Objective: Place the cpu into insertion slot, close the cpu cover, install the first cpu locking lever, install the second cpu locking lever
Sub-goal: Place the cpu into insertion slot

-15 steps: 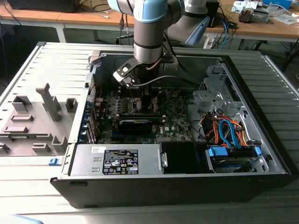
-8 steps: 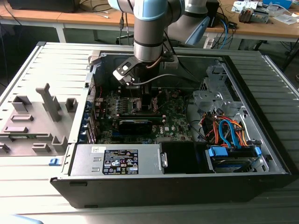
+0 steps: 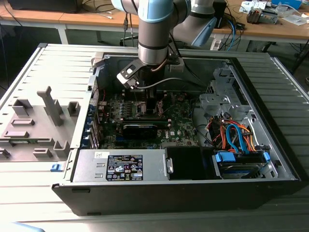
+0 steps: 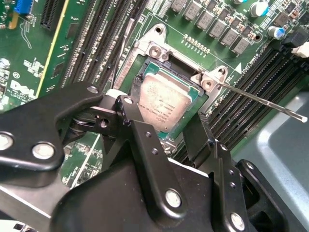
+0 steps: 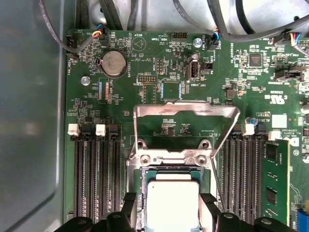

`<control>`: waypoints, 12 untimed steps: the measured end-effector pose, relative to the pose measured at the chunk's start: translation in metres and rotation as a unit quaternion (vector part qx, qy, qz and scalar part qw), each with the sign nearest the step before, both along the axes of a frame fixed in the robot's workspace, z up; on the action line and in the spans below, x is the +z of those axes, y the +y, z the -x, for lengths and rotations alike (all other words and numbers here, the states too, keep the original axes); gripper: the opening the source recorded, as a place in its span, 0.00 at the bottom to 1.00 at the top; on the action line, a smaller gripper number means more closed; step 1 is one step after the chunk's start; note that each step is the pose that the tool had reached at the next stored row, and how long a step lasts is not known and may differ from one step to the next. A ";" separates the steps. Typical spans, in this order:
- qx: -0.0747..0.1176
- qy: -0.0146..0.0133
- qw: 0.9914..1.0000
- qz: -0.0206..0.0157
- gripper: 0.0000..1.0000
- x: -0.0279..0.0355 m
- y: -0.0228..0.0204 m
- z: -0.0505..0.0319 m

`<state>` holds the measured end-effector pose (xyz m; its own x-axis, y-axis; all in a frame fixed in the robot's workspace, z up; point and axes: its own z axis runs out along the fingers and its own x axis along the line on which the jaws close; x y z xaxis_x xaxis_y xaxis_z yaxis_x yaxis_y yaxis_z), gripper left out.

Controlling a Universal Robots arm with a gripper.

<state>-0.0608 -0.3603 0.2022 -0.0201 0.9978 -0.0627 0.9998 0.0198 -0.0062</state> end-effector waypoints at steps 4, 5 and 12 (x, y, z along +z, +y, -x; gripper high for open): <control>0.000 0.000 1.000 -0.003 0.62 -0.0006 0.0000 0.0000; 0.000 0.000 1.000 -0.003 0.62 -0.0006 0.0000 0.0000; -0.003 0.000 1.000 -0.003 0.62 -0.0002 -0.0031 0.0005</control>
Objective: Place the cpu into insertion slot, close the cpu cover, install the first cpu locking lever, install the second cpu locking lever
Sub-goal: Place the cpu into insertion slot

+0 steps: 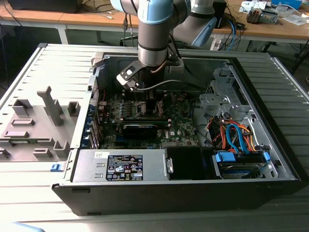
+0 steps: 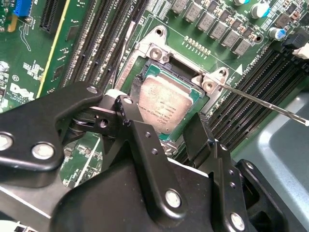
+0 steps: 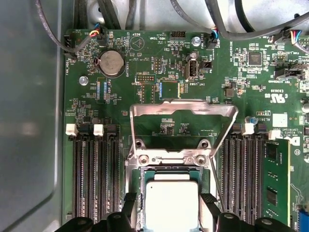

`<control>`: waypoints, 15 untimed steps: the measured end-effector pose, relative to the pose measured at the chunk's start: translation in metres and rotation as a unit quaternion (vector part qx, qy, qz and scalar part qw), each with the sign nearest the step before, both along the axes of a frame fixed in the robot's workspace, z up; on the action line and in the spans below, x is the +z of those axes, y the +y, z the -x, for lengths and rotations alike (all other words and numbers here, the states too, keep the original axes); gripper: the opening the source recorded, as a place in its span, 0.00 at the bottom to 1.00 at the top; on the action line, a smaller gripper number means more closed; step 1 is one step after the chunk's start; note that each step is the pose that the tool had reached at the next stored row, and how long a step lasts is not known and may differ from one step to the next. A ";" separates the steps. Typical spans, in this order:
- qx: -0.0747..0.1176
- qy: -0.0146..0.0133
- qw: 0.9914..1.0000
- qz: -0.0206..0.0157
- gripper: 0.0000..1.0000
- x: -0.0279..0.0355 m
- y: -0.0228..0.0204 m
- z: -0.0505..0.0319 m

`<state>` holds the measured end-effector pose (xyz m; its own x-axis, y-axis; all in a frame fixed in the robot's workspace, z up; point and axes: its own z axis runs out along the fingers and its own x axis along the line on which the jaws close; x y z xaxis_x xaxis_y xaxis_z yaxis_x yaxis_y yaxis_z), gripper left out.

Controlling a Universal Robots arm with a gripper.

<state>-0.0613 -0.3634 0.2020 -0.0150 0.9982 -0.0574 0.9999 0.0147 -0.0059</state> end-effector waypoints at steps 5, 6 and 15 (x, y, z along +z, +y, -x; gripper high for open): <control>0.000 0.000 1.000 -0.007 0.62 0.0002 0.0000 -0.0001; -0.001 0.000 1.000 -0.014 0.62 0.0002 -0.0001 0.0000; -0.002 0.000 1.000 -0.017 0.62 0.0001 -0.0051 0.0000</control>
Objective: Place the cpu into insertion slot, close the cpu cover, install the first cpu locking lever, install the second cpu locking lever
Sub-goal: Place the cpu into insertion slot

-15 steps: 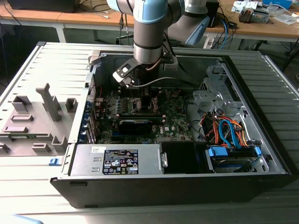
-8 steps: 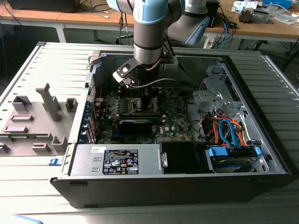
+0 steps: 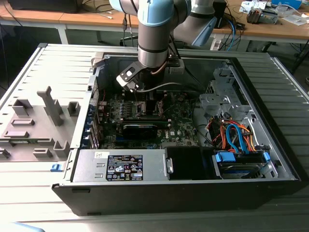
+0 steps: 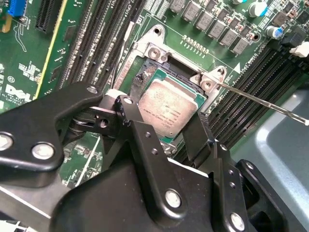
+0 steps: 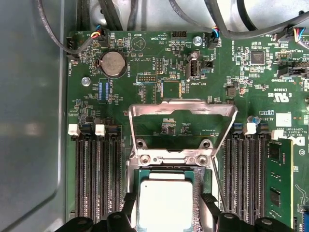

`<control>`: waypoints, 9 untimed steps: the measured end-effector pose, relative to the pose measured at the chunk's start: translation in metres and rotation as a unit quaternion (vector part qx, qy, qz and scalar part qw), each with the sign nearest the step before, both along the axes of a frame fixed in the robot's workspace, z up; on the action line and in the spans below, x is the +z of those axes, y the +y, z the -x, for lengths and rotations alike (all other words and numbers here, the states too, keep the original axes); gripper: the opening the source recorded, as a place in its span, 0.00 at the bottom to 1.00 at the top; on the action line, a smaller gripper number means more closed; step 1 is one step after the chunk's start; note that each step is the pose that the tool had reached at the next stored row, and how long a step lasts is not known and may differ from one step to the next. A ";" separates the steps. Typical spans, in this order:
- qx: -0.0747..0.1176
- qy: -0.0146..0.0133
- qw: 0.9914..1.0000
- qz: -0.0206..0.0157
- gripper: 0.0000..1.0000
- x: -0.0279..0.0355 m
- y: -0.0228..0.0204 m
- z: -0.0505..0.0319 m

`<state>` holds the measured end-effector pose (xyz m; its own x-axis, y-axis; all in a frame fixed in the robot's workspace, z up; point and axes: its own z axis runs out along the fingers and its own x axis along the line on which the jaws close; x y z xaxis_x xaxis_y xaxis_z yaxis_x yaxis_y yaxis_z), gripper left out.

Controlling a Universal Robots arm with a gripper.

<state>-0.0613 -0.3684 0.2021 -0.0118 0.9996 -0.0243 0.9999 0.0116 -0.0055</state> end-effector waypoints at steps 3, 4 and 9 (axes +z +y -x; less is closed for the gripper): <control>0.000 0.000 1.000 0.001 0.62 0.0009 -0.0005 -0.0001; 0.000 0.000 1.000 0.002 0.62 0.0013 -0.0005 -0.0001; 0.000 0.000 1.000 0.004 0.62 0.0017 -0.0015 0.0001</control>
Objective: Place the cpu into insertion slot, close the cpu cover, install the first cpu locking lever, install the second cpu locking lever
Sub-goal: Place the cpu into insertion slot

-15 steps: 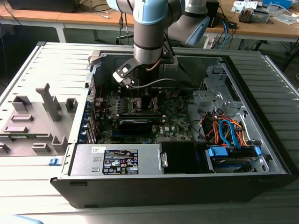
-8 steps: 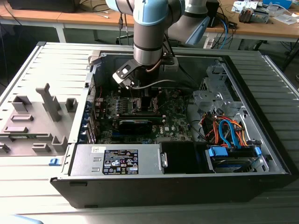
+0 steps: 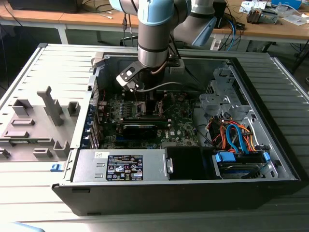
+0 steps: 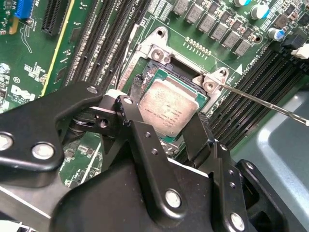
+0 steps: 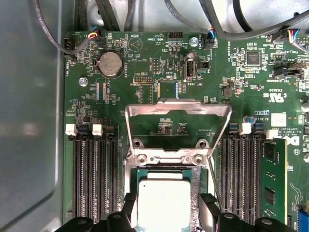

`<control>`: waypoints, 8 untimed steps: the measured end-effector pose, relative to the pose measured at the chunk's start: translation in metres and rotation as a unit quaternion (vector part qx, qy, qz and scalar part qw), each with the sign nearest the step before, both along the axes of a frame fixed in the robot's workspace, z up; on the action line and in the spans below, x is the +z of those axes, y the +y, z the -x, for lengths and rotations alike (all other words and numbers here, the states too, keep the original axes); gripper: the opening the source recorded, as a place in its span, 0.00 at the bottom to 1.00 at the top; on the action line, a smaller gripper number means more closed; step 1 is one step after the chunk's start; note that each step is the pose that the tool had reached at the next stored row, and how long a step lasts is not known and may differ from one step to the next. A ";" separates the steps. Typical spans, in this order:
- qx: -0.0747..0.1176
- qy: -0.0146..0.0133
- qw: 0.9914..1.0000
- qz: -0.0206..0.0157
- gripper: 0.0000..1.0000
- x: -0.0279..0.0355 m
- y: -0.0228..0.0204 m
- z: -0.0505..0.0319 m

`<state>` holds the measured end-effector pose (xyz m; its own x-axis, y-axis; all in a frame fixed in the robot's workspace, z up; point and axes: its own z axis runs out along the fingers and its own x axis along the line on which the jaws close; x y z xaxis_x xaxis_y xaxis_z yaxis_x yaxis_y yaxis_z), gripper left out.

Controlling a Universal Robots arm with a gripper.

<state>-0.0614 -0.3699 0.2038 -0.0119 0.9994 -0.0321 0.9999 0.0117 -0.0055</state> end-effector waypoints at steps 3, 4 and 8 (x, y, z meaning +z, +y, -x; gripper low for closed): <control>0.000 0.000 1.000 0.000 0.62 0.0000 -0.0017 -0.0001; 0.001 0.000 1.000 0.000 0.62 0.0000 -0.0023 -0.0001; 0.001 0.000 1.000 0.000 0.62 0.0000 -0.0042 0.0000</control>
<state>-0.0613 -0.3741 0.2038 -0.0142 0.9994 -0.0321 0.9999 0.0140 -0.0055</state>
